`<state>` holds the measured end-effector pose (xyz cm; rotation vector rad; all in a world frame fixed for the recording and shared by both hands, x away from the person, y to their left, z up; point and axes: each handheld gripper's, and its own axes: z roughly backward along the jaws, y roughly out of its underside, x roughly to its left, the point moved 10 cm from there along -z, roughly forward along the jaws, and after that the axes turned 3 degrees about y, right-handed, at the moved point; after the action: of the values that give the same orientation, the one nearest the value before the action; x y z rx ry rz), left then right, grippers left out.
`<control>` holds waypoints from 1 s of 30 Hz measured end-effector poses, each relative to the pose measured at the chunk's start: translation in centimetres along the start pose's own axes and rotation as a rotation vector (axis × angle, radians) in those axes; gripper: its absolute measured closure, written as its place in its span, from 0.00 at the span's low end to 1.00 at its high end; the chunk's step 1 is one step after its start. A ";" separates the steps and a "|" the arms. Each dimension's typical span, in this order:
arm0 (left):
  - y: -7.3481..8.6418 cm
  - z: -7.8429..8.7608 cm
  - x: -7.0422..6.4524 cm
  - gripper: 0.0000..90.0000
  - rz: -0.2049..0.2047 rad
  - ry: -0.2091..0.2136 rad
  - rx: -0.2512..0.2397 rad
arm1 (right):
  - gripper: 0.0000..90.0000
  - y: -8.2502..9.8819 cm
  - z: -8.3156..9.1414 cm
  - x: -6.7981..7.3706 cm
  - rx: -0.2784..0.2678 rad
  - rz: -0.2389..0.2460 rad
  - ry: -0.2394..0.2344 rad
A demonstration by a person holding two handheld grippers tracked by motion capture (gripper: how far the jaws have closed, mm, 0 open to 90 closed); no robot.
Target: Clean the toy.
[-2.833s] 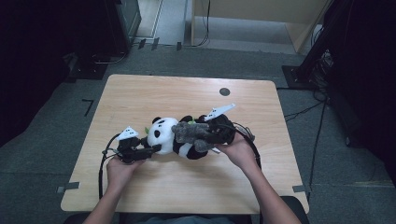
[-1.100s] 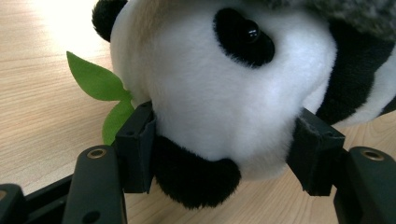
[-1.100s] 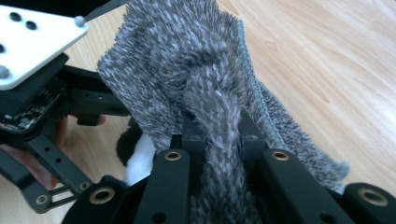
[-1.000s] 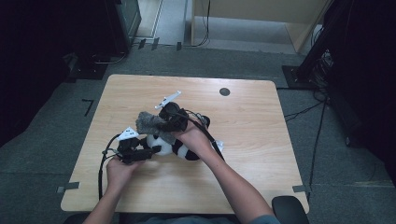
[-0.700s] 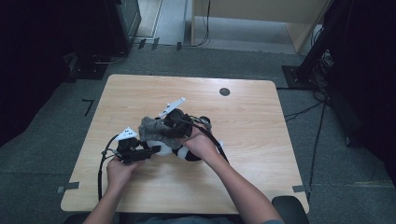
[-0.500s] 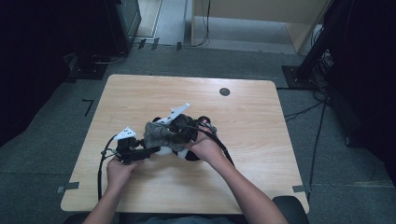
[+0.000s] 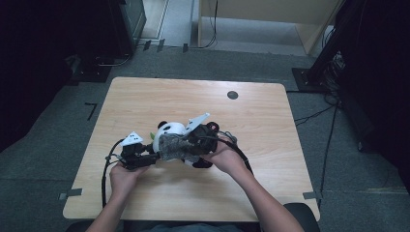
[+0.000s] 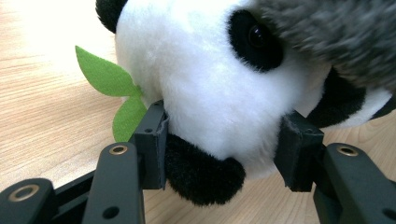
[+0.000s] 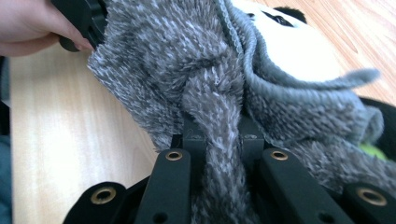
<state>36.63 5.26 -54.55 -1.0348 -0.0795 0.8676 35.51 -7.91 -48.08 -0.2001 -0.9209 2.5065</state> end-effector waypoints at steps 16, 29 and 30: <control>0.0 0.0 0.0 0.50 0.008 0.014 -0.005 | 0.89 3.2 3.7 -2.6 -0.046 -0.093 0.025; 0.0 -0.1 -0.1 0.48 0.031 0.009 -0.010 | 0.88 6.2 5.5 -5.1 -0.070 -0.197 0.066; 0.0 -0.1 -0.1 0.48 0.030 0.007 -0.009 | 0.88 6.1 5.7 -5.1 -0.080 -0.198 0.067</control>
<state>36.59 5.13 -54.61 -1.0500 -0.0622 0.8910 36.15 -17.68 -47.70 -0.2062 -0.9654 2.2705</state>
